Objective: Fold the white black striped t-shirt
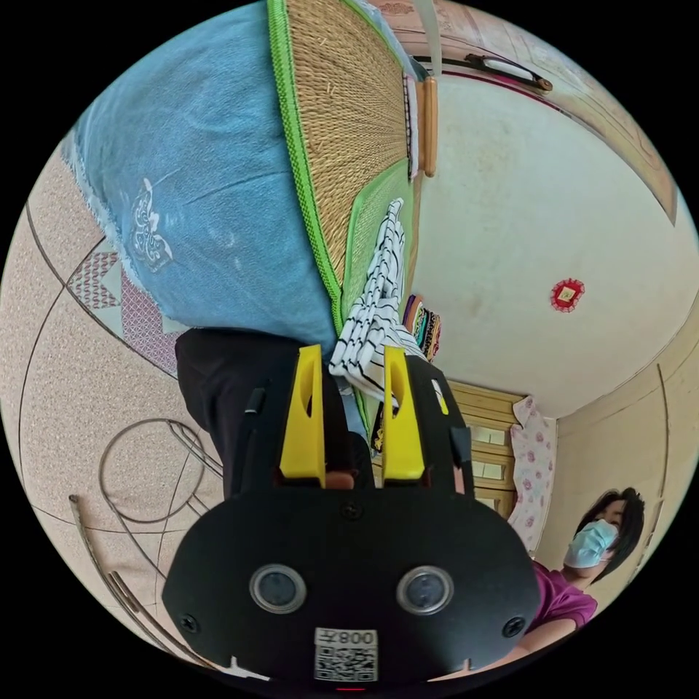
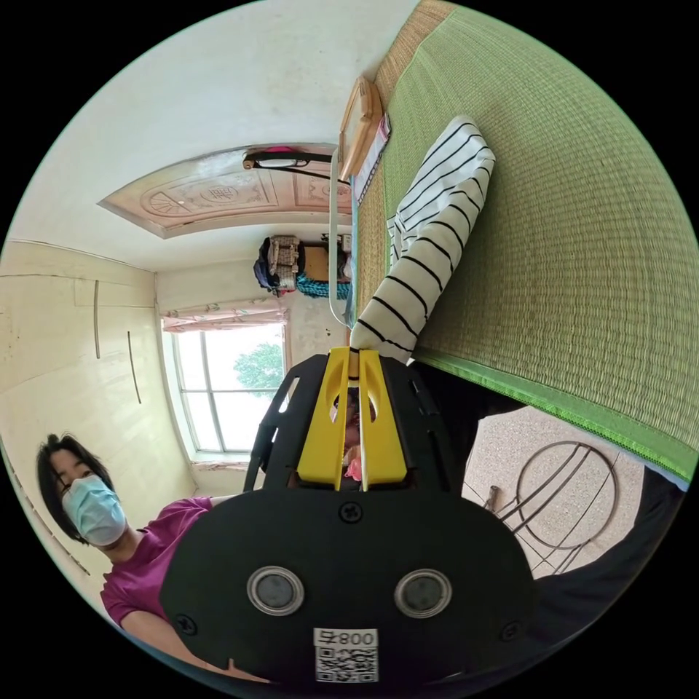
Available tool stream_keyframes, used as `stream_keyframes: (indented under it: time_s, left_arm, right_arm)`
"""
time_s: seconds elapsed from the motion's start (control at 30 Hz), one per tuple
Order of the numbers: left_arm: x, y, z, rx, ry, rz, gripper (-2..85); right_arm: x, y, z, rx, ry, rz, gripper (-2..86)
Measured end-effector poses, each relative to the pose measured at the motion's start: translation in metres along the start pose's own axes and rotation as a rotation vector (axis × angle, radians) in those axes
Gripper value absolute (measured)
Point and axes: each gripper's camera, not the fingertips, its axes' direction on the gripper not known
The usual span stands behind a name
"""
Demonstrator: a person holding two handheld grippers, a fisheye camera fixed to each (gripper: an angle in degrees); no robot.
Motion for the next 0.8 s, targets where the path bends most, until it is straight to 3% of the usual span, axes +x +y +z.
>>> stream_keyframes:
  time_s: [0.33, 0.8]
  left_arm:
    - [0.014, -0.017, 0.004, -0.117, 0.002, 0.039, 6.6]
    - [0.033, -0.028, 0.008, -0.08, 0.055, 0.033, 7.1]
  right_arm:
    - [0.01, -0.001, -0.002, 0.007, -0.004, 0.001, 1.9]
    - [0.049, 0.015, -0.026, 0.023, 0.002, 0.029, 1.8]
